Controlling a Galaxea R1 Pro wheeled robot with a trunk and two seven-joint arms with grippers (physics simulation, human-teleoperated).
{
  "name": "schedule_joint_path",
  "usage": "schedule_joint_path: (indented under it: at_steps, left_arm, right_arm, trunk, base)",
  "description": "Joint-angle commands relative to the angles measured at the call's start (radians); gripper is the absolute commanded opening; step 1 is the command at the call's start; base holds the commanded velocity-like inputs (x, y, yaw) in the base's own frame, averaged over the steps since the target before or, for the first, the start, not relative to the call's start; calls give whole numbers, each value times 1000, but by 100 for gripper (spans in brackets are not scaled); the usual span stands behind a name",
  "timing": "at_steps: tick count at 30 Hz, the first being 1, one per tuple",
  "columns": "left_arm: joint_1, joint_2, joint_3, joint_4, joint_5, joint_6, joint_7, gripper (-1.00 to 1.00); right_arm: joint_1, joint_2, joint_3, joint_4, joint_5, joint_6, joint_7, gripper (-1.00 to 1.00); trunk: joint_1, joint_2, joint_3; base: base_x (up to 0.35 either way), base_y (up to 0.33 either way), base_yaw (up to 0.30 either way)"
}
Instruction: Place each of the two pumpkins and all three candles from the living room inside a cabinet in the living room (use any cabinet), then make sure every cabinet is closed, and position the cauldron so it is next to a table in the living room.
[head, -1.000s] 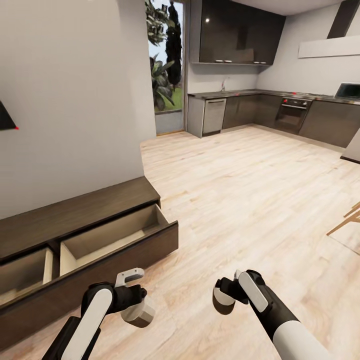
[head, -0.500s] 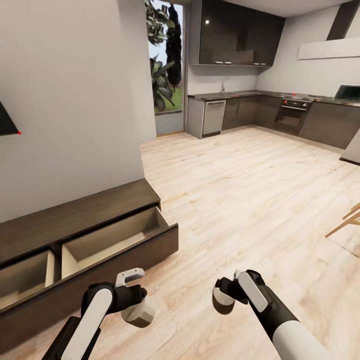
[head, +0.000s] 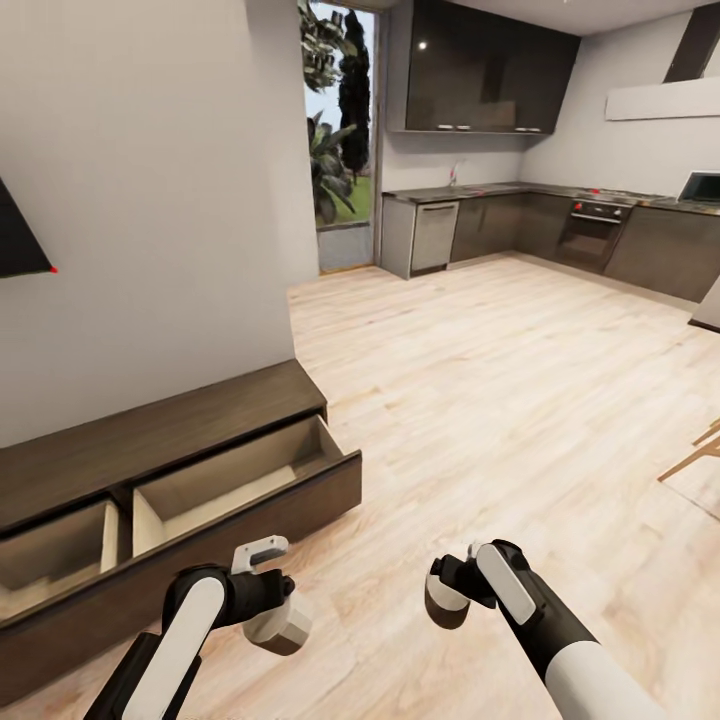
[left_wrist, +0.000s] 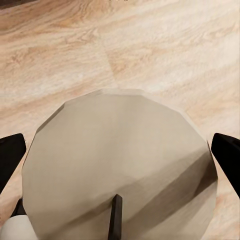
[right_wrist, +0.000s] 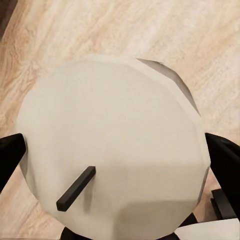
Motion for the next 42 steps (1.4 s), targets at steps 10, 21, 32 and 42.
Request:
schedule_joint_path:
  at_steps: [10, 21, 32, 42]
  left_arm:
    - [-1, 2, -2, -1, 7, 1, 11, -100]
    - [-1, 2, -2, -1, 5, 1, 11, -100]
    - [-1, 2, -2, -1, 1, 1, 11, -100]
    - [-1, 2, -2, -1, -2, 1, 11, -100]
  right_arm:
    - [0, 0, 5, -2, -11, 0, -13, -100]
    - [0, 0, 6, -2, -10, 0, -13, -100]
    - [0, -1, 5, -2, -11, 0, -13, -100]
    - [0, -2, 5, -3, -10, 0, -12, -100]
  trunk:
    - [0, 0, -1]
    - [0, 0, -1]
    - [0, 0, -1]
    - [0, 0, -1]
  base:
    - [11, 0, 279]
    - [167, 0, 292]
    - [231, 0, 273]
    - [328, 0, 30]
